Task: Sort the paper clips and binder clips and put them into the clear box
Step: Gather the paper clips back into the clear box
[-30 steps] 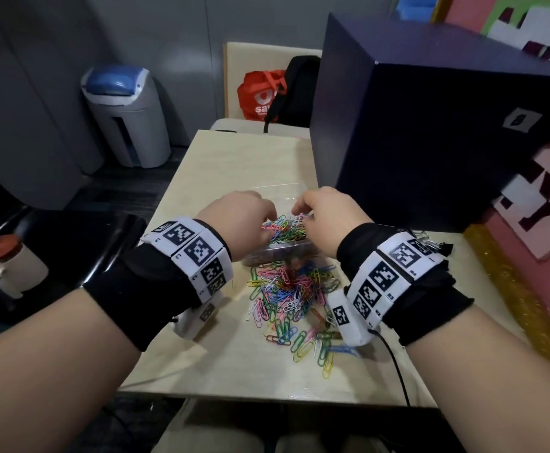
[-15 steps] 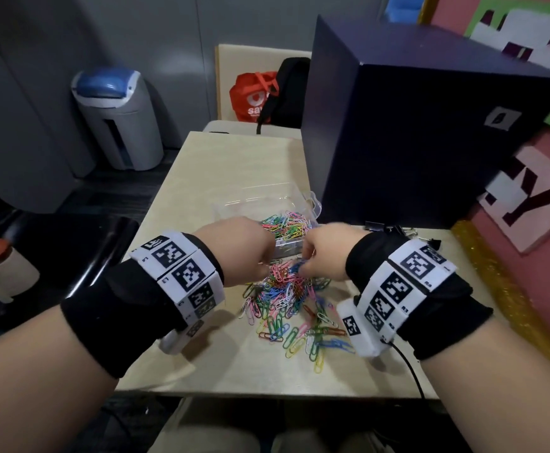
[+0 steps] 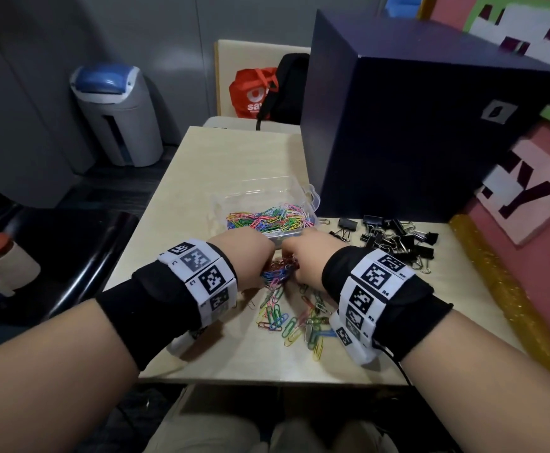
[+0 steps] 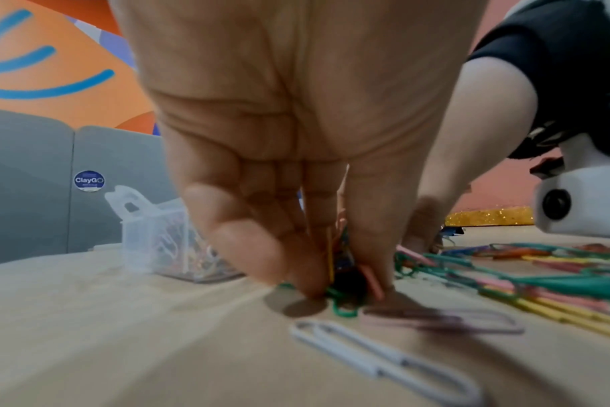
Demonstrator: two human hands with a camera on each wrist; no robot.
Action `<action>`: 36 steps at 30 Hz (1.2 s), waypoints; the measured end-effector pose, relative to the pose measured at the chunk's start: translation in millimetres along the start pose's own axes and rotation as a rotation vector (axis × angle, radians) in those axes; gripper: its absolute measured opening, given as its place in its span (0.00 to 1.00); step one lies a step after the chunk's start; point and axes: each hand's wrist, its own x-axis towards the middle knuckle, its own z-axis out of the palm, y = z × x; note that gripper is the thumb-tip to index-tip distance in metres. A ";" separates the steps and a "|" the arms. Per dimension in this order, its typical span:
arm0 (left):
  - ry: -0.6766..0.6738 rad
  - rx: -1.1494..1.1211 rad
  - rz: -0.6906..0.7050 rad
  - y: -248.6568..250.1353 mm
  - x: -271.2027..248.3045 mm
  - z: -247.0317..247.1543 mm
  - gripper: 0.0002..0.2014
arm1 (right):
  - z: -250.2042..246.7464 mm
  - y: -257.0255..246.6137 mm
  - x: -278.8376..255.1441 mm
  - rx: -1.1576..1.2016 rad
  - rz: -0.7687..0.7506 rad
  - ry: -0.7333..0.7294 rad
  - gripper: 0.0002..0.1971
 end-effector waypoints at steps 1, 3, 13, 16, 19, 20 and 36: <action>-0.002 0.001 -0.003 -0.1 0.6 -0.4 0.13 | -1.2 0.9 0.2 -0.002 -0.005 0.007 0.20; -0.010 -0.002 -0.014 -1.4 2.1 -0.9 0.12 | -3.8 3.1 1.6 0.007 0.008 0.008 0.18; 0.120 -0.125 -0.035 -18.6 4.4 -15.0 0.10 | -25.8 20.7 5.5 0.232 0.073 0.165 0.10; 0.206 -0.221 -0.064 -28.8 3.7 -25.2 0.09 | -31.7 26.3 13.0 0.353 0.104 0.242 0.10; 0.298 -0.285 -0.106 -36.8 5.8 -32.8 0.10 | -27.8 23.8 27.1 0.460 0.134 0.369 0.07; 0.319 -0.300 -0.121 -38.0 7.3 -34.1 0.10 | -25.6 21.6 32.4 0.488 0.146 0.411 0.07; 0.172 -0.145 -0.068 -36.2 12.8 -13.1 0.15 | -29.6 9.1 31.6 0.097 0.017 0.042 0.30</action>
